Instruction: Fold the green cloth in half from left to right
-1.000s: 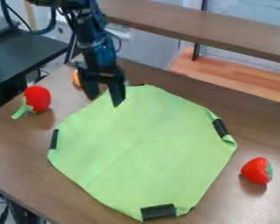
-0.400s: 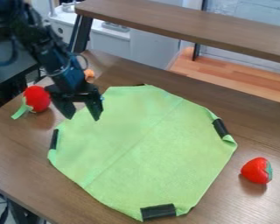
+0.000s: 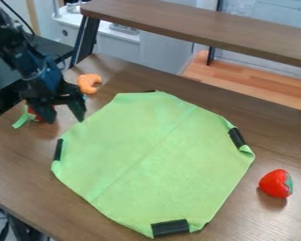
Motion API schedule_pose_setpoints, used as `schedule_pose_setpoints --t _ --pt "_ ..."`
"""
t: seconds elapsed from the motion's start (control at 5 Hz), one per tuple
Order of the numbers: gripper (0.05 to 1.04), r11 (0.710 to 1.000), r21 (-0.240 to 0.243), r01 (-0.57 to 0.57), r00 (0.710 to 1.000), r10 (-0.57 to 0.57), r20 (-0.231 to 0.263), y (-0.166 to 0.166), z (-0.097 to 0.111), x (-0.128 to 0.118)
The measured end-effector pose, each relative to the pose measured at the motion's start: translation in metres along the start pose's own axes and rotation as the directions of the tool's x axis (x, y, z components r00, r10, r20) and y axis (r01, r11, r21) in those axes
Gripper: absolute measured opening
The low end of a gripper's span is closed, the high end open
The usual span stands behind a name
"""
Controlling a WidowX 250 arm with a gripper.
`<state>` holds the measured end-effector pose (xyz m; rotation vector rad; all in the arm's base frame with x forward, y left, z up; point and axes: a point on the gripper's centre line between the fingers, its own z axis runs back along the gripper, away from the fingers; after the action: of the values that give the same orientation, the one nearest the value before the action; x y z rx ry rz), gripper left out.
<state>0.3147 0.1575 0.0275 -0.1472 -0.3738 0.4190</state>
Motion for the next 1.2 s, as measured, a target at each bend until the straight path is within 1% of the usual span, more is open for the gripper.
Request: schedule_pose_setpoints --t 0.2,0.4,0.6,0.8,1.0,1.2 --pt "0.999 0.999 0.027 -0.025 0.999 0.027 -0.043 0.015 -0.003 -0.007" --pt "0.999 0.997 0.05 -0.058 0.996 0.061 -0.059 0.02 -0.003 -0.011" --pt "0.999 0.99 0.071 -0.118 0.989 0.124 -0.081 0.02 -0.009 -0.026" --pt "0.999 0.98 0.1 -0.171 0.984 0.175 -0.042 0.021 -0.012 -0.034" --pt "0.999 0.973 0.124 -0.192 0.98 0.196 -0.02 0.02 -0.014 -0.037" --pt "0.999 0.968 0.135 -0.213 0.977 0.214 0.007 0.017 -0.016 -0.034"
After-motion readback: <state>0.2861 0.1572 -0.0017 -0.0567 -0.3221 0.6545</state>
